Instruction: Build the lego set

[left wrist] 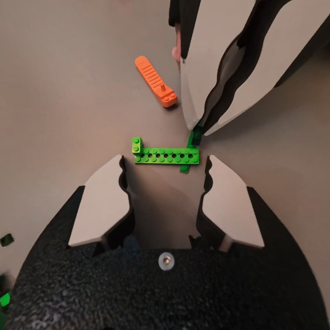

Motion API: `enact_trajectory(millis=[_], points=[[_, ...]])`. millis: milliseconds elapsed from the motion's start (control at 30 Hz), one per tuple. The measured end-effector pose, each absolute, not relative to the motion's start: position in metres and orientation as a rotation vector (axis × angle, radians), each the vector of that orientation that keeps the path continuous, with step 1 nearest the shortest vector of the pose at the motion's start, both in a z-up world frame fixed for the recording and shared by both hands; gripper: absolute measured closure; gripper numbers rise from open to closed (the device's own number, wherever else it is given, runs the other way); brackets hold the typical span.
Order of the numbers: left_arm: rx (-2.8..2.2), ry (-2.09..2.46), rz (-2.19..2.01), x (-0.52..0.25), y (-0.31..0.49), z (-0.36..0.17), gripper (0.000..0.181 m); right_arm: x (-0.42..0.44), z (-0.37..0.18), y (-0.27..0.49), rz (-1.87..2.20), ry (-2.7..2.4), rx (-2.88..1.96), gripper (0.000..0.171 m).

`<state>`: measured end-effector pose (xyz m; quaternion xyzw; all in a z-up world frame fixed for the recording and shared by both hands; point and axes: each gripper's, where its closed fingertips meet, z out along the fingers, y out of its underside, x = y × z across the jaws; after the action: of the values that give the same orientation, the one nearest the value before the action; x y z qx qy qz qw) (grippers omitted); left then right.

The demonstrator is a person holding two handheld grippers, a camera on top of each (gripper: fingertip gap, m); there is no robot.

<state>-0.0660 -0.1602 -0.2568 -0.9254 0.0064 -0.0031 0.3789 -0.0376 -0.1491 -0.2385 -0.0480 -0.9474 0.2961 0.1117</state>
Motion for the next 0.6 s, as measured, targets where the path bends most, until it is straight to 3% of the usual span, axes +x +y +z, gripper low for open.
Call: enact_trajectory(millis=[133, 367, 600], points=[[-2.376, 0.053, -0.021, -0.0674, -0.1616, -0.2558, 0.109, -0.0382, -0.2379, -0.1518, 0.846, -2.81, -0.13, 0.164], [-2.374, 0.096, -0.04, -0.0641, -0.162, -0.2562, 0.102, -0.037, -0.2389, -0.1526, 0.822, -2.827, -0.124, 0.164], [-2.376, 0.061, -0.025, -0.0649, -0.1608, -0.2559, 0.107, -0.0373, -0.2433, -0.1534, 0.817, -2.827, -0.128, 0.164]])
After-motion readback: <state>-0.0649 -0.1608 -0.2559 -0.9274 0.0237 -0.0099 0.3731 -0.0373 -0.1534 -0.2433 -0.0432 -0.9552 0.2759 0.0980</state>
